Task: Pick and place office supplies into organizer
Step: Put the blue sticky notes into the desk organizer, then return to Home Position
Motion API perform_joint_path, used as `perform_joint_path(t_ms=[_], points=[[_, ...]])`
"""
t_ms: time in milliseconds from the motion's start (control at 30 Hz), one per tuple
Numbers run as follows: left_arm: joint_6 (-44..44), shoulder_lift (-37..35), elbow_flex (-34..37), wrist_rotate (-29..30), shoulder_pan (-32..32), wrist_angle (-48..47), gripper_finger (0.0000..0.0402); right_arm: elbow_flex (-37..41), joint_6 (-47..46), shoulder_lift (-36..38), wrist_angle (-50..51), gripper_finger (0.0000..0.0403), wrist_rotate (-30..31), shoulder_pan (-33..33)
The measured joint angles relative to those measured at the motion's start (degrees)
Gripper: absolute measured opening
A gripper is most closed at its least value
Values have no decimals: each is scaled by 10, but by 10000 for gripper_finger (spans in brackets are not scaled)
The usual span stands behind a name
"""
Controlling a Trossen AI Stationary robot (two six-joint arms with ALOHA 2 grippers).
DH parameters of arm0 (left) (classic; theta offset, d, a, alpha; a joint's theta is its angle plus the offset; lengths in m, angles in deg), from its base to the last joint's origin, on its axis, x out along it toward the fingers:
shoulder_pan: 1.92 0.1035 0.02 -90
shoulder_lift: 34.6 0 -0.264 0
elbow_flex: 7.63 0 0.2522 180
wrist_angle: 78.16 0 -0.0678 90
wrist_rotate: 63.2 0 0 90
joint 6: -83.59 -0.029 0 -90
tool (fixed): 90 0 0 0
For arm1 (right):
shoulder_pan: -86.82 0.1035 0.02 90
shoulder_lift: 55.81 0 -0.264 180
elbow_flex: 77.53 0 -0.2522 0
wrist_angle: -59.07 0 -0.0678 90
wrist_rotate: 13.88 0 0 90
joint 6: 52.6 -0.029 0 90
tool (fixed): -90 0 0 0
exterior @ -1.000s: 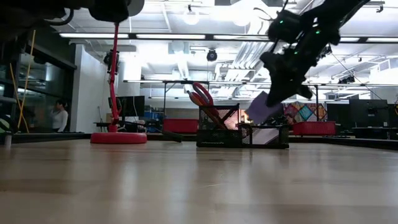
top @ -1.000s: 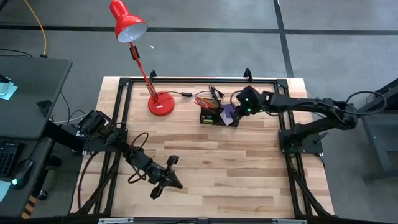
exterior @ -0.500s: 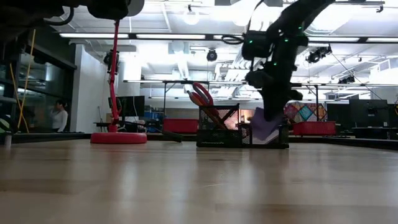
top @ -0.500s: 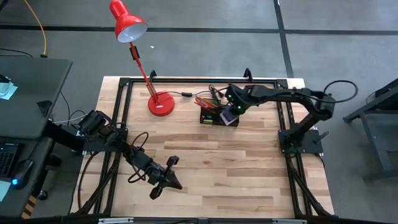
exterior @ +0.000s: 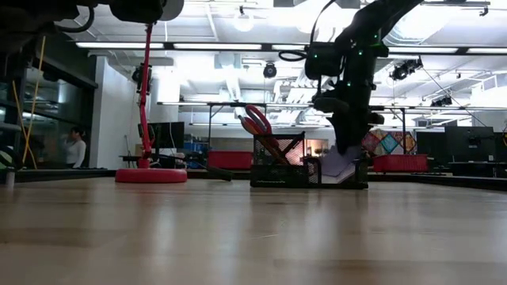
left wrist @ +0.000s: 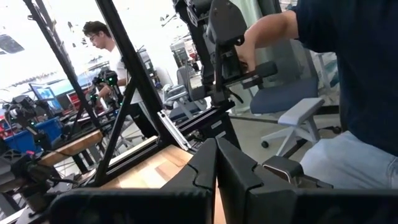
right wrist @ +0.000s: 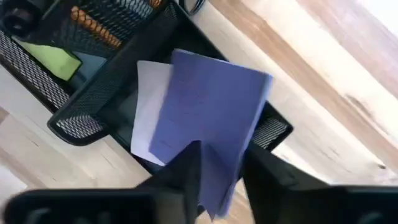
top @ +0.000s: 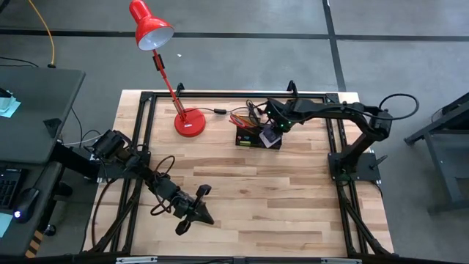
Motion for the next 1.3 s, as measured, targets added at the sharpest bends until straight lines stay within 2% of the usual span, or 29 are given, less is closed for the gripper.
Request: perform_joint_path(t_ms=[167,267,367,567,700,767,900,1000,1100,1200,1300], points=[[-9,0,0,0,0,0,1,0,21,5,-14,167,12,0],[-12,0,0,0,0,0,1,0,23,5,-12,188,38,0],[-14,0,0,0,0,-1,4,0,27,5,-6,189,61,0],[-19,0,0,0,0,-1,3,0,32,9,11,162,63,4],[-16,0,0,41,0,14,1,2,56,32,-12,152,65,36],[-9,-3,0,63,0,17,2,20,56,59,-66,150,72,69],[-2,-9,0,93,0,9,1,95,57,136,-228,149,44,149],[-4,-26,0,179,2,-25,1,169,59,189,-376,149,20,215],[29,-54,0,262,28,-110,1,245,60,222,-545,149,0,270],[93,-96,0,222,72,-219,0,299,65,247,-618,149,21,305],[148,-122,0,207,102,-327,0,343,-18,270,-631,146,55,335]])
